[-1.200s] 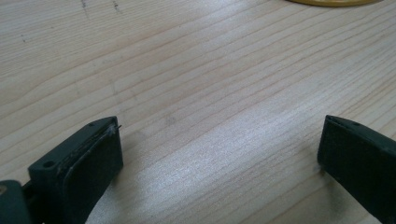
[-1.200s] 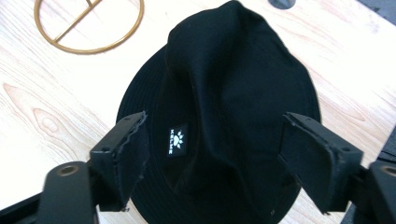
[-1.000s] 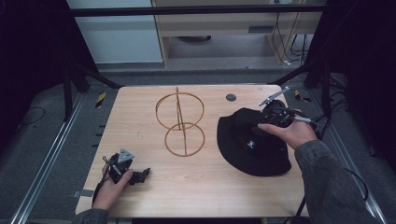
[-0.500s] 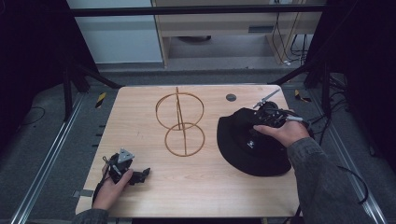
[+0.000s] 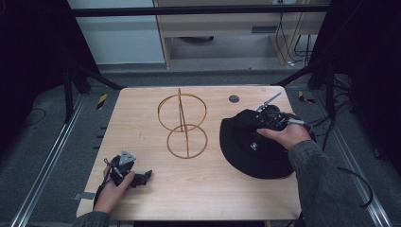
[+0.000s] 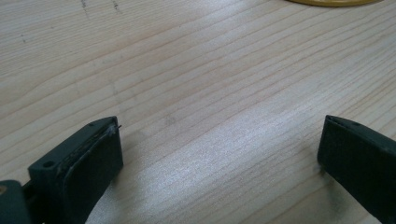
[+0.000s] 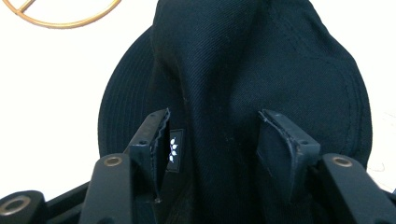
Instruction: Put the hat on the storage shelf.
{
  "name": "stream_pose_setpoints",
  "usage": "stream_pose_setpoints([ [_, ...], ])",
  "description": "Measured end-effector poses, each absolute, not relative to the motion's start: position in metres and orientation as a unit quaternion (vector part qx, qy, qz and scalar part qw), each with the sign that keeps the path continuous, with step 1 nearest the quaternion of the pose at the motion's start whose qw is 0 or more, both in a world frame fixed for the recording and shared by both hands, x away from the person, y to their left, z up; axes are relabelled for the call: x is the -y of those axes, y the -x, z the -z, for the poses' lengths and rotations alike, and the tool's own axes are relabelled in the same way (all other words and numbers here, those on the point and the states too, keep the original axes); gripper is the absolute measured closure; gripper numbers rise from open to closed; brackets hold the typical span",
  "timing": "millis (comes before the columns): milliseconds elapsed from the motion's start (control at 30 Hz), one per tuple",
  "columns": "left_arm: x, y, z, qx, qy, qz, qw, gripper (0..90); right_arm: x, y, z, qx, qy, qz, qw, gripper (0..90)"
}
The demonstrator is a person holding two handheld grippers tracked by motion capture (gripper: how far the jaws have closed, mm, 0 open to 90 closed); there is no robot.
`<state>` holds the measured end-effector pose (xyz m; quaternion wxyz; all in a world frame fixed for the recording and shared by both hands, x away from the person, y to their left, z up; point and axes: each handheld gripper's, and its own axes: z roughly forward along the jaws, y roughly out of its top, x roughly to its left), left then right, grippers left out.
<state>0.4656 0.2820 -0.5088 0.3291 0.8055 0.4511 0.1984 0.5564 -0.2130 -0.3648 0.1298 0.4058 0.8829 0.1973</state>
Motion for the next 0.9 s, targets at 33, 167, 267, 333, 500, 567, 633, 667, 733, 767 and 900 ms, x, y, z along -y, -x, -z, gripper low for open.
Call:
stream_pose_setpoints([
  [33, -0.2821, -0.4657, 0.5087, -0.451, -0.806, -0.198, 0.329, 0.0, 0.2131, -0.5565, 0.3648, -0.883, -0.406, -0.197, 0.130, 45.8],
  [167, -0.2820, -0.4656, 0.5088, -0.451, -0.805, -0.198, 0.329, 0.0, 0.2123, -0.5569, 0.3651, -0.884, -0.408, -0.189, 0.129, 48.6],
  [267, -0.2820, -0.4656, 0.5088, -0.451, -0.806, -0.198, 0.329, 0.0, 0.2099, -0.5571, 0.3653, -0.886, -0.407, -0.178, 0.134, 51.2],
  [333, -0.2820, -0.4656, 0.5088, -0.451, -0.806, -0.198, 0.329, 0.0, 0.2085, -0.5573, 0.3664, -0.886, -0.408, -0.173, 0.135, 52.9],
  [500, -0.2822, -0.4657, 0.5087, -0.450, -0.806, -0.198, 0.329, 0.0, 0.2062, -0.5571, 0.3700, -0.892, -0.402, -0.144, 0.150, 59.3],
  [567, -0.2821, -0.4657, 0.5087, -0.450, -0.806, -0.199, 0.329, 0.0, 0.2067, -0.5575, 0.3703, -0.893, -0.400, -0.142, 0.151, 64.6],
  [633, -0.2821, -0.4657, 0.5087, -0.450, -0.806, -0.199, 0.329, 0.0, 0.2083, -0.5584, 0.3703, -0.893, -0.400, -0.144, 0.148, 69.8],
  [667, -0.2821, -0.4657, 0.5087, -0.450, -0.806, -0.199, 0.329, 0.0, 0.2093, -0.5587, 0.3704, -0.892, -0.402, -0.145, 0.146, 72.6],
  [733, -0.2822, -0.4657, 0.5087, -0.450, -0.806, -0.198, 0.329, 0.0, 0.2109, -0.5592, 0.3713, -0.893, -0.402, -0.147, 0.140, 77.3],
  [767, -0.2821, -0.4657, 0.5087, -0.450, -0.806, -0.199, 0.329, 0.0, 0.2117, -0.5591, 0.3714, -0.892, -0.404, -0.149, 0.136, 78.8],
  [900, -0.2821, -0.4656, 0.5087, -0.451, -0.806, -0.199, 0.329, 0.0, 0.2157, -0.5591, 0.3707, -0.890, -0.409, -0.161, 0.125, 84.3],
])
